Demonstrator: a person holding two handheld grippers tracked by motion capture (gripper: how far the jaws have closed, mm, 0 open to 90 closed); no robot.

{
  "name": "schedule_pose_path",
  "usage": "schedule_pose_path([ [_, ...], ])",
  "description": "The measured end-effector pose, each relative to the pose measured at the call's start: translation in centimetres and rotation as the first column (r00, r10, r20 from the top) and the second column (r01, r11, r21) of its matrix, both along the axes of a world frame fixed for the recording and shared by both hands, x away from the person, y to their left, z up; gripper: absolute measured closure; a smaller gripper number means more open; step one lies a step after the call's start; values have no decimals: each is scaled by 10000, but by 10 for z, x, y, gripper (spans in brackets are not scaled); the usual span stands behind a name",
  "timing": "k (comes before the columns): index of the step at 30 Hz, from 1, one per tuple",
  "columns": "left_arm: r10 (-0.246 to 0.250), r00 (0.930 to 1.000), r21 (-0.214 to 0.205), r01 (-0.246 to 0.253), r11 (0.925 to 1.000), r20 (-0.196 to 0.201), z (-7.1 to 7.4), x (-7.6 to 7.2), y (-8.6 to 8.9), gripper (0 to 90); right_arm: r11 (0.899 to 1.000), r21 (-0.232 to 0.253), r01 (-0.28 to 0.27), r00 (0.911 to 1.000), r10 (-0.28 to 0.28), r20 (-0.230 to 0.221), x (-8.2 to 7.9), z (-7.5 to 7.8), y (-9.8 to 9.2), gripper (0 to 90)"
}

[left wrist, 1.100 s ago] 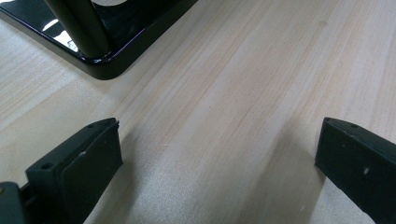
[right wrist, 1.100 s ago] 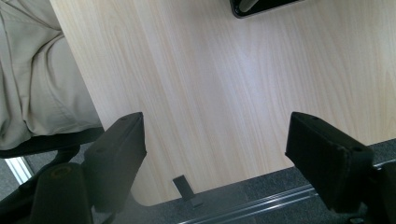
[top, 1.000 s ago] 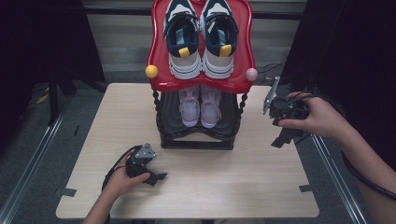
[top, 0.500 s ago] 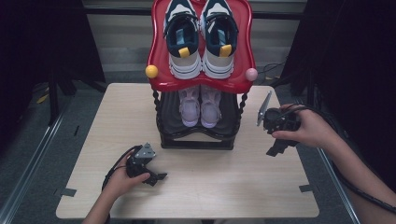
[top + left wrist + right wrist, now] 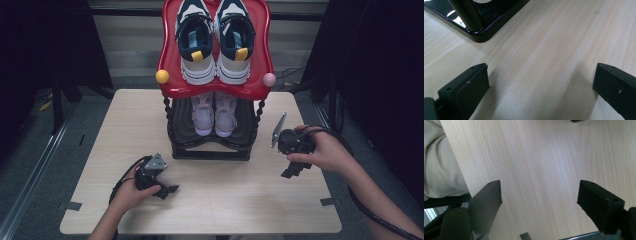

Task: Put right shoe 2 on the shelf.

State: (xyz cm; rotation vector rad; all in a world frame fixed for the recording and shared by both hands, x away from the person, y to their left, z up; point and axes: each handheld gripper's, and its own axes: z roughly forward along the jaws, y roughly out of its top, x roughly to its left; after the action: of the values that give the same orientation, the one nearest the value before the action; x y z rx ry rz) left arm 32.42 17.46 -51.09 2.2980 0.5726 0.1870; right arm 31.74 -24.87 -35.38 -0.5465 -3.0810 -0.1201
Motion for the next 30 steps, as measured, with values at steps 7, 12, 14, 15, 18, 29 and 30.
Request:
schedule_pose_path([
  [7,3,10000,0,-3,10000,14,0,0,0,0,10000,-5,-85,10000,85,-37,-5,-20,0,187],
  [12,3,10000,1,-3,10000,15,0,0,0,0,9999,123,58,10000,-58,-17,-8,-35,0,186],
  [14,3,10000,-1,-3,10000,10,0,0,0,0,9994,198,276,9996,-275,-67,-10,-39,0,186],
  [15,4,10000,-1,-4,10000,11,0,0,0,0,9995,302,103,9999,-102,-33,-9,-42,-1,186],
  [18,5,10000,-2,-5,10000,9,0,0,0,0,9985,458,295,9995,-290,-102,-11,-49,-1,185],
  [29,4,10000,-4,-4,10000,13,0,0,0,0,9938,970,539,9984,-518,-235,-13,-75,-3,183],
  [30,2,10000,0,-2,10000,13,0,0,0,0,9935,966,606,9980,-584,-254,-14,-76,-2,183],
])
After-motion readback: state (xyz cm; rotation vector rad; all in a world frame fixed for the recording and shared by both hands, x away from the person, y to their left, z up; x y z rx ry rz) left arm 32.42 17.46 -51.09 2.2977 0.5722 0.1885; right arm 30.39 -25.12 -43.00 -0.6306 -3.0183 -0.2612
